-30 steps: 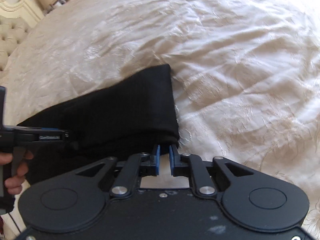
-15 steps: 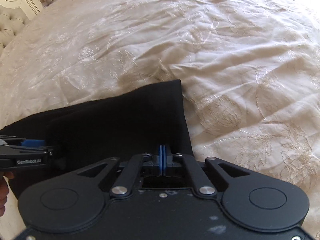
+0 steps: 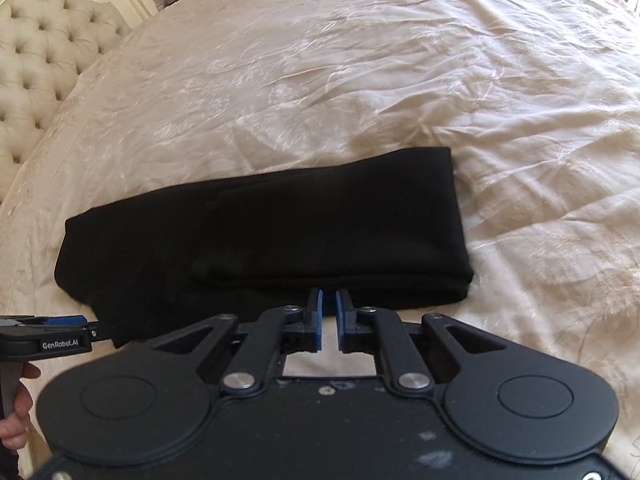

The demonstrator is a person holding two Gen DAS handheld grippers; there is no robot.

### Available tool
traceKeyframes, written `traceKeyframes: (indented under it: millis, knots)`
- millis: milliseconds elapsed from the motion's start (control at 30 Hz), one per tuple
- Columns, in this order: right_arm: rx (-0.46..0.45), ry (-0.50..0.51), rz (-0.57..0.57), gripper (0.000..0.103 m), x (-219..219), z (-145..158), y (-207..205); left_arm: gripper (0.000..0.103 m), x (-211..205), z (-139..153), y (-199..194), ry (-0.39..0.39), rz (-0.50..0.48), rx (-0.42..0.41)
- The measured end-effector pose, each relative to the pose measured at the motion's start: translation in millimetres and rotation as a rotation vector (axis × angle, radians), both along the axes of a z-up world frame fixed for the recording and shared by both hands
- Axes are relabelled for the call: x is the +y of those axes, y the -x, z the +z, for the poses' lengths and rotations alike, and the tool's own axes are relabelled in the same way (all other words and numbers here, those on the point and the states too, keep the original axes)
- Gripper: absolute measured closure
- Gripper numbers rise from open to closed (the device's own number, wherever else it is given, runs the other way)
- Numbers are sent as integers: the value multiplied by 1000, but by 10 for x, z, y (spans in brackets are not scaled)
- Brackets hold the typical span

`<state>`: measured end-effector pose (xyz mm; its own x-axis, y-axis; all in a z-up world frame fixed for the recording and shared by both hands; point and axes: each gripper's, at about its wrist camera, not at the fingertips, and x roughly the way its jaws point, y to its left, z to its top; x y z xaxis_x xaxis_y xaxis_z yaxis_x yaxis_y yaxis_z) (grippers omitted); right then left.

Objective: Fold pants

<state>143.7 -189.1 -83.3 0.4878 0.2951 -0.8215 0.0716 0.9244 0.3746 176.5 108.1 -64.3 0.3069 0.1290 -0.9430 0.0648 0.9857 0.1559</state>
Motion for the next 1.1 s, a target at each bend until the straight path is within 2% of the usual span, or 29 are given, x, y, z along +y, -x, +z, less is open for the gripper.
traceKeyframes:
  millis: [100, 500, 767, 833, 967, 1100]
  knots:
    - [7, -12, 45, 92, 269, 24, 89, 55, 254, 3, 87, 2, 34, 1]
    - [-16, 0, 236, 92, 1706, 259, 120, 55, 1161, 37, 91, 24, 24, -46]
    - [-19, 55, 207, 92, 2388, 227, -109, 55, 1766, 7, -6, 46, 20, -43]
    - [20, 79, 189, 92, 2489, 97, -181, 55, 1883, -4, -43, 54, 17, -42]
    - [157, 119, 146, 92, 2586, -297, -247, 55, 2036, -1, -121, 102, 19, -54]
    - [227, 144, 116, 95, 2588, -452, -216, 55, 2124, 1, -215, 158, 40, -69]
